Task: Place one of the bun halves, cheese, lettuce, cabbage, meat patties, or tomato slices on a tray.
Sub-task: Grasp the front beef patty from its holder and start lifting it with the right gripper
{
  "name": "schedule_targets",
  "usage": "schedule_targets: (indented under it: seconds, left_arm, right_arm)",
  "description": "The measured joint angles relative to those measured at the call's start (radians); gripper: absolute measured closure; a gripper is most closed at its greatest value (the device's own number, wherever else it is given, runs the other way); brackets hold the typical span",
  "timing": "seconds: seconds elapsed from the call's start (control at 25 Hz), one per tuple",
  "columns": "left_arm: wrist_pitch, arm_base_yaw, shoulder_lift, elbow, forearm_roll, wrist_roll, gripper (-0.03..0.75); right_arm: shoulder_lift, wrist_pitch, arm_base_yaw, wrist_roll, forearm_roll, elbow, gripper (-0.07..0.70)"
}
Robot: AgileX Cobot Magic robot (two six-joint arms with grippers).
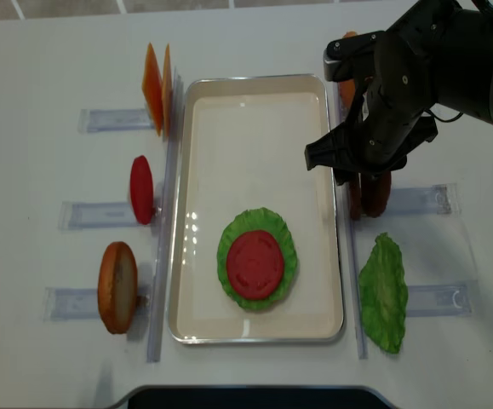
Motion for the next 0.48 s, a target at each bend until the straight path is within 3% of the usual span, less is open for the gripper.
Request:
schedule_targets:
  seconds: [0.32,0.48]
  left_arm:
    - [0.000,0.000,0.000,0.000,0.000,0.000,0.715]
    - [0.000,0.000,0.000,0.000,0.000,0.000,0.715]
  right_arm:
    - [0.022,-0.003,0.000,0.001,-0.005,0.000,0.283]
    - [0.023,-0.003,0.000,0.001,-0.008,0.000,0.353]
